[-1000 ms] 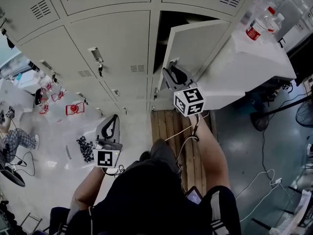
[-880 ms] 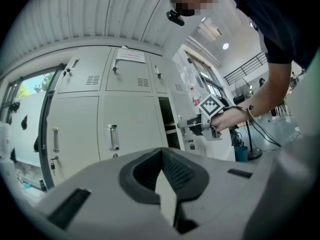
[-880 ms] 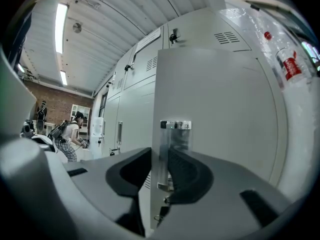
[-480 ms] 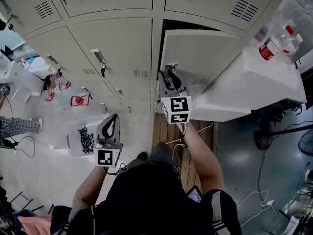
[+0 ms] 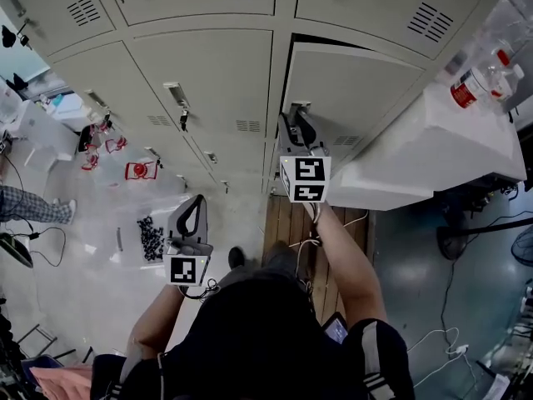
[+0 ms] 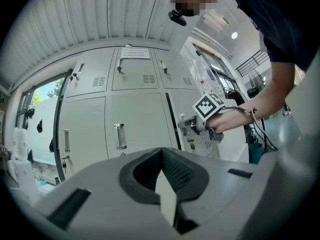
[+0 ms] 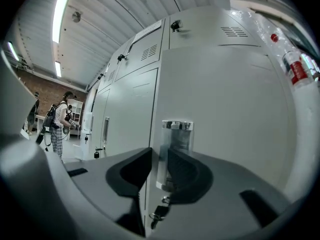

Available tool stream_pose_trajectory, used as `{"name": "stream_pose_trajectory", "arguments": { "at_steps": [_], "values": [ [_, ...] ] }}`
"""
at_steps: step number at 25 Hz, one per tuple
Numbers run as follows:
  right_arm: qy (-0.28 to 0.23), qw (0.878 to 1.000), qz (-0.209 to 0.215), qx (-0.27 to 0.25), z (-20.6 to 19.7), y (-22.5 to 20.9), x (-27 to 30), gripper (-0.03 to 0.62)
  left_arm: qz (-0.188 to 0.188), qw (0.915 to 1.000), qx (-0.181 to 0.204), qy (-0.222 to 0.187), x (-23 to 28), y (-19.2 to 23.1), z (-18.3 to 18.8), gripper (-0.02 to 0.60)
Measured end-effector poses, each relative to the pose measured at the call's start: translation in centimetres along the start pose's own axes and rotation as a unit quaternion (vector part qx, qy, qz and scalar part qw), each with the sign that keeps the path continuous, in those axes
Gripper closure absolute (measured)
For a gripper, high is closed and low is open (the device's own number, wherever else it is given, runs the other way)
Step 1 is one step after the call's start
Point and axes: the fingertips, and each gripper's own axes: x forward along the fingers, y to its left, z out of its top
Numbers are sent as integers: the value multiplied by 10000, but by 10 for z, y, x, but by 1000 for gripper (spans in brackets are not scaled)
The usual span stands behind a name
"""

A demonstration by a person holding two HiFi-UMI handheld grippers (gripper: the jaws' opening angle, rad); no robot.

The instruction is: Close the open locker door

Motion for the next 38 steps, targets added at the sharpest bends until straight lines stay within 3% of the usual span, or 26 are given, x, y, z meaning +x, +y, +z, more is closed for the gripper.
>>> {"name": "stream_pose_trajectory", "arguments": {
  "at_steps": [4, 9, 31, 38],
  "values": [
    [62, 9999, -122, -2, 0, -2, 7, 493, -121, 9994, 208, 254, -2, 12, -8, 578],
    [103, 9996, -246, 21, 1, -5, 14, 494, -171, 9999, 4, -25, 3, 20, 1, 578],
    [197, 9990, -403, -49, 1, -15, 34, 499, -303, 9995, -15, -105, 19, 36, 0, 578],
    [172, 9995, -259, -2, 0, -15, 36, 500, -318, 9995, 27, -74, 19, 39, -1, 578]
  ]
}}
